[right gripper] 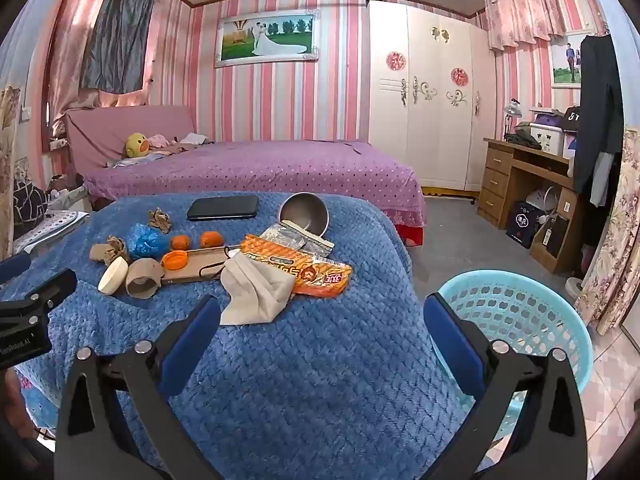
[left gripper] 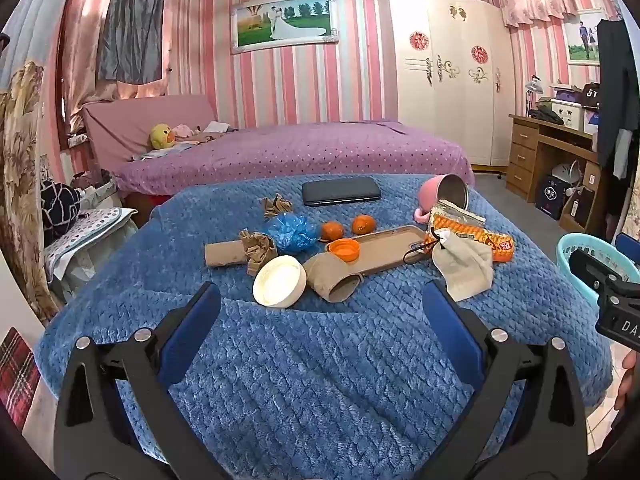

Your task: Collect trash

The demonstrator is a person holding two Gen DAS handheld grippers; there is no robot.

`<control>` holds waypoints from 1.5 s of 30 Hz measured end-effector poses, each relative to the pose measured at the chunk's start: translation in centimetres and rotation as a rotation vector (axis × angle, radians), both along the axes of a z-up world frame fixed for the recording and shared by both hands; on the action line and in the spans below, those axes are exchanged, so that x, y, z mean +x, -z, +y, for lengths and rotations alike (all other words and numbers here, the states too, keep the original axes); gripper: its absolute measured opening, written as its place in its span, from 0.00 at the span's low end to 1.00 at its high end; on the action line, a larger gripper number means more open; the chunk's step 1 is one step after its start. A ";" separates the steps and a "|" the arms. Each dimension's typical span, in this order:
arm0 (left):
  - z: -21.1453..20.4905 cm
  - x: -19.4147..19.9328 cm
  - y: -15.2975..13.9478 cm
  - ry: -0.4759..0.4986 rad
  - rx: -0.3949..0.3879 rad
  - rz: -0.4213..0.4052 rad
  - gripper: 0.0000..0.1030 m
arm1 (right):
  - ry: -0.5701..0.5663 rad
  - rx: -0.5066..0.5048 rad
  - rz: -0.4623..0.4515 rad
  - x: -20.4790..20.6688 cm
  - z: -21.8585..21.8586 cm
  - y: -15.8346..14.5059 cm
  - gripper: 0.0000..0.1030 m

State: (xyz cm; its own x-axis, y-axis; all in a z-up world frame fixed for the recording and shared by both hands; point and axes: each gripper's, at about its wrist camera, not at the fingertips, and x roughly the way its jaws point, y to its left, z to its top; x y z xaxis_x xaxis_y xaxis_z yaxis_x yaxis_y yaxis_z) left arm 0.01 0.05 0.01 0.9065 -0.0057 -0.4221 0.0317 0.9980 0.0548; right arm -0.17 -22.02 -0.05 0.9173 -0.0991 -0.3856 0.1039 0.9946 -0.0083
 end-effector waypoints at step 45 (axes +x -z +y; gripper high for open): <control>0.0 -0.1 0.0 -0.003 0.007 -0.010 0.95 | 0.002 -0.017 -0.018 -0.5 0.0 -0.5 0.96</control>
